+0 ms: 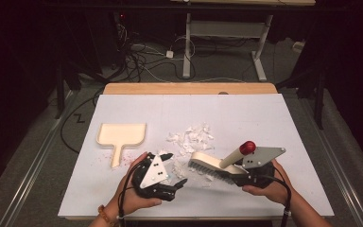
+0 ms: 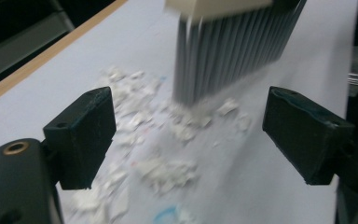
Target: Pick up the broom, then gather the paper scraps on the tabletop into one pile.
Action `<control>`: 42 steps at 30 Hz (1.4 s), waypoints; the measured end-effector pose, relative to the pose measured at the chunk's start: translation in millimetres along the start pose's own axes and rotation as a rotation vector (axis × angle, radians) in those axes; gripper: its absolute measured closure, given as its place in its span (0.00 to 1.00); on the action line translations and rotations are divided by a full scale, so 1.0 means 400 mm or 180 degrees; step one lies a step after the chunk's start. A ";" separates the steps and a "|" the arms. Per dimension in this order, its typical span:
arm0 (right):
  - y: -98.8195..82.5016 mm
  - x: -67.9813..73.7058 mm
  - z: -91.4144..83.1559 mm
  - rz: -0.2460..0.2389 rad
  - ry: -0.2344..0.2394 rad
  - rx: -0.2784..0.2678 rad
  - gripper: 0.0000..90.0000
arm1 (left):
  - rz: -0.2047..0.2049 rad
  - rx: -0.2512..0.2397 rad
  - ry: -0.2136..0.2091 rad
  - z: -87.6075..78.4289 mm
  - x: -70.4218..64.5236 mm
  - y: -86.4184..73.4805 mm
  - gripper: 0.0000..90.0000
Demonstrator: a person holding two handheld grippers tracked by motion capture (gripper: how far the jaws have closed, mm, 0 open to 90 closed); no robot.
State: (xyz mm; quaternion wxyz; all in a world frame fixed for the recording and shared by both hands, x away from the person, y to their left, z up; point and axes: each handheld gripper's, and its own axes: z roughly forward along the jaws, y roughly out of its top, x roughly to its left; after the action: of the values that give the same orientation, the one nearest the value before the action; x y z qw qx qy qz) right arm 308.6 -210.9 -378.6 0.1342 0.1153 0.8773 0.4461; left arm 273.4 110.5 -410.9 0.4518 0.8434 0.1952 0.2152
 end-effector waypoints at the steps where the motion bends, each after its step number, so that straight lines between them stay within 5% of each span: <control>1: 0.000 -0.005 -0.003 0.0016 -0.0040 -0.0007 0.75 | -0.0003 0.0042 0.0100 -0.008 0.005 -0.013 0.18; 4: -0.002 -0.019 -0.007 0.0076 -0.0124 0.0003 0.75 | -0.0124 0.0139 0.0363 -0.038 0.028 -0.075 0.17; 10: -0.005 -0.042 -0.017 0.0155 -0.0301 -0.0033 0.75 | -0.0204 0.0299 0.0613 -0.079 0.035 -0.143 0.17; 13: -0.005 -0.048 -0.023 0.0188 -0.0412 -0.0072 0.75 | -0.0157 0.0343 0.0648 -0.090 0.029 -0.158 0.17; 18: -0.010 -0.071 -0.044 0.0368 -0.0632 -0.0147 0.75 | -0.0293 0.0415 0.0723 -0.111 0.020 -0.195 0.17; 27: -0.022 -0.116 -0.047 0.0459 -0.1085 -0.0056 0.75 | -0.0298 0.0503 0.0854 -0.116 0.032 -0.222 0.17; 38: -0.039 -0.197 0.020 0.0488 -0.1557 0.0251 0.75 | -0.0326 0.0478 0.0940 -0.134 0.046 -0.227 0.17; 42: -0.041 -0.230 0.069 0.0469 -0.1632 0.0424 0.75 | -0.0470 0.0413 0.0969 -0.148 0.057 -0.230 0.17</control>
State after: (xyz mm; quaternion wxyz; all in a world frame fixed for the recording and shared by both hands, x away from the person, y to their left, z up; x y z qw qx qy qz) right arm 402.9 -229.3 -395.2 0.3111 0.2965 0.8314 0.3522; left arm 247.8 210.0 -454.8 0.3763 0.8118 0.3363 0.2937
